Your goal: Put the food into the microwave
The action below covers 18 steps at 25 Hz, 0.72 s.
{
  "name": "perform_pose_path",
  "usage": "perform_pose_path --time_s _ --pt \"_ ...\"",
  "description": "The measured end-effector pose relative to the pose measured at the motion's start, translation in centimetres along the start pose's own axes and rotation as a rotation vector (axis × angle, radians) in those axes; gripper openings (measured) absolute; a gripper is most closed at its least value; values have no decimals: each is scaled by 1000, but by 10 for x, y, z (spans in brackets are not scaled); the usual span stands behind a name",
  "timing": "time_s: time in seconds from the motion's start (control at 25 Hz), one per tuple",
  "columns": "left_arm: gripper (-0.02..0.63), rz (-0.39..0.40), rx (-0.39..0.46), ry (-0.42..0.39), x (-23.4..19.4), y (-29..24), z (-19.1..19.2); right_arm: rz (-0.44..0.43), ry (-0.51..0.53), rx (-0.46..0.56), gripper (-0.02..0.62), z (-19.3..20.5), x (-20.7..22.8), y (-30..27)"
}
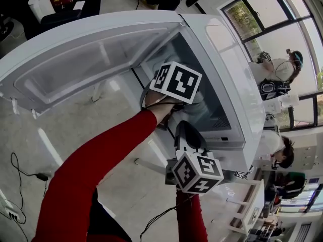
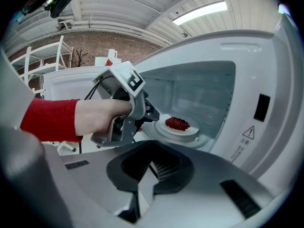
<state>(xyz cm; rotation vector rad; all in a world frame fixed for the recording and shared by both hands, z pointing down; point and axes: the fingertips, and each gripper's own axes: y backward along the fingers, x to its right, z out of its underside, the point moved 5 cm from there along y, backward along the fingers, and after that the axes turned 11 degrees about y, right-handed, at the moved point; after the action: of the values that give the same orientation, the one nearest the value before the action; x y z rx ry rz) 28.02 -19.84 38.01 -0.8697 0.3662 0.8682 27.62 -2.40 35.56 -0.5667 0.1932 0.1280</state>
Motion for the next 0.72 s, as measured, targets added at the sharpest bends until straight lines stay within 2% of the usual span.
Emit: perform_pose_path --time_s 0.08,0.2,0.32,0.52,0.72 --pt "99 40 26 14 -4 9 -4 -2 -3 5 14 -1 -2 0" --pt "40 81 42 31 -12 24 -5 -8 -5 16 14 -6 -4 1" --pt "14 143 53 47 -14 38 -3 -8 -13 37 14 -14 -5 4" --pt "9 271 30 56 -11 72 13 -27 -60 93 14 -29 -17 22" --pt "9 353 23 40 2 119 27 -47 -90 137 14 -42 -27 47"
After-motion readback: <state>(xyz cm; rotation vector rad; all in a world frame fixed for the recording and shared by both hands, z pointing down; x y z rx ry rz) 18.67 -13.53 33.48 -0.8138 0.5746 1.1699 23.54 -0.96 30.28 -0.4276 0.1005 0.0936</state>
